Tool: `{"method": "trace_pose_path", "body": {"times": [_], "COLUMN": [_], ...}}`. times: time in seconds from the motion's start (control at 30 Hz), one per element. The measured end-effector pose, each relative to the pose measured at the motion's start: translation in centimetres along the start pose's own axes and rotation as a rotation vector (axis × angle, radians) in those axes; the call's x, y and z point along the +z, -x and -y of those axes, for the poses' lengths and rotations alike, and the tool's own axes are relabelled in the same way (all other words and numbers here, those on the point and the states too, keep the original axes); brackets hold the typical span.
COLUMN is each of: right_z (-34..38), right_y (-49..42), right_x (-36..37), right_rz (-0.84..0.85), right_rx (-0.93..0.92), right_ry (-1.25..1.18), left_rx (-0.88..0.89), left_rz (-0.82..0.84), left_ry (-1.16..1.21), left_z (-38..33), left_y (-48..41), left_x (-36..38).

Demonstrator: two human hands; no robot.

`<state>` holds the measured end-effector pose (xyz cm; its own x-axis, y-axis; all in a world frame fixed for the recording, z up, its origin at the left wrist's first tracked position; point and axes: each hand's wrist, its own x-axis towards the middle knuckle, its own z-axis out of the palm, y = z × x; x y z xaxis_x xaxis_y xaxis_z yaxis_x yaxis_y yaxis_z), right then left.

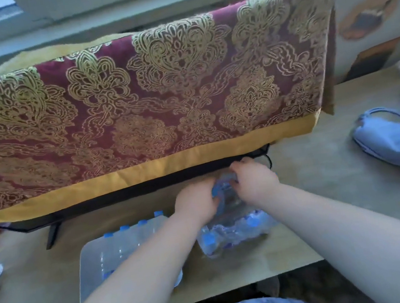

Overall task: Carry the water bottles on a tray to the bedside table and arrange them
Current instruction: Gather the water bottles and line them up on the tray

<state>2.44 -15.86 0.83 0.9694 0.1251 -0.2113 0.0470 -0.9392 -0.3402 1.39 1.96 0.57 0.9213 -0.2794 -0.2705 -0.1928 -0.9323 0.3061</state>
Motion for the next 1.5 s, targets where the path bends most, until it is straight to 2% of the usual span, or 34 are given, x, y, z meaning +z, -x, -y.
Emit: {"method": "trace_pose_path", "body": {"times": [0.13,0.23,0.33,0.43,0.57,0.67,0.77,0.87,1.07,1.3,1.4,1.5], "right_z": [-4.4,-5.8,-6.1,-6.3,-6.3,-5.6,-4.6,-1.5,7.6,18.8,23.6,28.0], "right_y": [0.3,0.0,-0.4,-0.9,-1.1,-0.4,0.6,0.8,-0.3,-1.4,-1.2,-1.0], "right_x": [0.2,1.1,1.9,2.4,2.8,1.9,0.3,-2.3,-6.9,-5.9,-3.3,0.6], "right_rz": [0.12,0.158,0.193,0.191,0.156,0.013,-0.203,-0.354,-0.352,-0.263,-0.182,-0.087], "right_rx": [0.049,0.035,0.019,-0.015,-0.079,-0.183,-0.339,-0.46,-0.541,-0.631,-0.6,-0.503], "right_ry": [0.206,0.216,0.22,0.259,0.359,0.437,0.28,0.117,0.003,-0.045,-0.094,-0.181], "left_rx": [-0.134,-0.259,-0.314,-0.32,-0.277,-0.282,-0.228,-0.197,-0.27,-0.195,-0.244,-0.31], "left_rz": [0.085,0.108,0.163,0.169,0.099,-0.008,-0.206,-0.352,-0.587,-0.593,-0.636,-0.574], "left_ry": [-0.267,-0.392,-0.413,-0.376,-0.269,-0.048,0.091,0.173,0.344,0.446,0.457,0.434], "left_z": [-3.2,-4.2,-4.4,-4.0,-3.0,-2.4,-2.3,-2.4,1.0,11.3,16.6,22.0], "left_y": [-1.0,-1.4,-1.7,-1.9,-1.8,-1.3,-0.1,1.5,5.8,12.6,14.8,17.1], "left_x": [1.7,2.8,3.4,4.3,5.5,5.1,3.5,0.2,-7.8,-11.0,-11.4,-10.6]}}
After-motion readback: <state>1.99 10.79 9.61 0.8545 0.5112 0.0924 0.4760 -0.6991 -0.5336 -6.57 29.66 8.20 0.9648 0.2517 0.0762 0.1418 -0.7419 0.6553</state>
